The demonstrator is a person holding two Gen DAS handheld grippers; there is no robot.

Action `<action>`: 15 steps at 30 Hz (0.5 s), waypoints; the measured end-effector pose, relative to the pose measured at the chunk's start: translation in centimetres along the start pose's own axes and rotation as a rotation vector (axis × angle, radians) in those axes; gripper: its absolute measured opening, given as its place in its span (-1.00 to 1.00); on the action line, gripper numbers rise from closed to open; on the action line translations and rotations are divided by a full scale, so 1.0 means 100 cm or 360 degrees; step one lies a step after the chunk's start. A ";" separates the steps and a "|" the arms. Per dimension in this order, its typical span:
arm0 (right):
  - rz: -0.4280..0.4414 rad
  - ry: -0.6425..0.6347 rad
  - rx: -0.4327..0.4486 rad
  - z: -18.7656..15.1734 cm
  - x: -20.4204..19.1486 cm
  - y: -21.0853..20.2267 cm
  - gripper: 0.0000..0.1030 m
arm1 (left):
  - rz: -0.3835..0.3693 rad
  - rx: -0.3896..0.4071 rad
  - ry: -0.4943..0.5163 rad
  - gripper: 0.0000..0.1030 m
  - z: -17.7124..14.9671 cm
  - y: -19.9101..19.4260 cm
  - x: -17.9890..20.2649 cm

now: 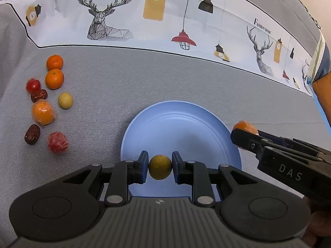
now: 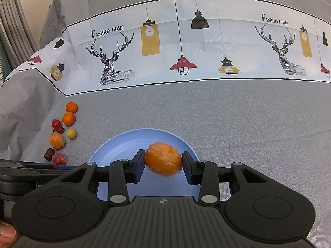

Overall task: Organize fruits
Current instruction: 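Carry both fruits over the blue plate and open both tools to drop them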

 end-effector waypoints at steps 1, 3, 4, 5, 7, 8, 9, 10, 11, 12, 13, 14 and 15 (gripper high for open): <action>0.0000 0.0000 -0.0001 0.000 0.000 0.000 -0.21 | 0.0000 0.0000 -0.0001 -0.48 0.000 0.000 0.000; 0.0000 -0.0001 -0.0001 0.000 0.000 0.000 -0.21 | -0.0002 0.0001 -0.0002 -0.48 0.000 0.000 0.000; 0.0000 -0.0001 -0.0001 0.000 0.000 0.000 -0.21 | -0.0002 0.0001 -0.0001 -0.48 0.000 0.000 0.001; 0.0000 0.0000 -0.0001 0.000 0.000 0.000 -0.21 | -0.0002 0.0001 -0.0001 -0.48 0.000 0.000 0.002; 0.0000 0.0000 -0.0002 0.000 0.000 0.000 -0.21 | -0.0002 0.0001 -0.0001 -0.48 0.000 0.000 0.001; -0.0001 -0.0001 -0.0003 0.000 0.000 0.000 -0.21 | -0.0001 0.0001 -0.0002 -0.48 0.000 0.000 0.001; -0.0001 -0.0003 -0.0003 0.000 0.000 0.000 -0.21 | -0.0001 0.0001 -0.0002 -0.48 0.000 0.000 0.001; -0.0001 -0.0002 -0.0003 0.000 0.000 0.000 -0.21 | -0.0001 0.0001 -0.0002 -0.48 0.000 0.000 0.002; -0.0001 -0.0004 -0.0005 0.000 0.000 0.001 -0.21 | -0.0003 0.0001 -0.0002 -0.48 0.000 0.000 0.002; -0.0001 -0.0005 -0.0005 -0.001 -0.001 0.001 -0.21 | -0.0003 0.0002 -0.0001 -0.48 0.000 0.000 0.001; -0.0002 -0.0006 -0.0005 -0.001 -0.001 0.001 -0.21 | -0.0004 0.0003 0.0000 -0.48 0.000 -0.001 0.002; -0.0003 -0.0005 -0.0004 -0.001 -0.001 0.001 -0.21 | -0.0005 0.0005 0.0002 -0.48 0.001 -0.001 0.003; -0.0003 -0.0005 -0.0004 -0.002 -0.001 0.001 -0.21 | -0.0007 0.0006 0.0003 -0.48 0.001 -0.002 0.004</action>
Point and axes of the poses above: each gripper's, at about its wrist camera, not at the fingertips, and y roughly the way its jaws point, x to its right, z to its top, the point moved 1 cm from there along y, roughly the way its jaws point, and after that the axes turned 10 degrees about -x, right-handed, at the moved point
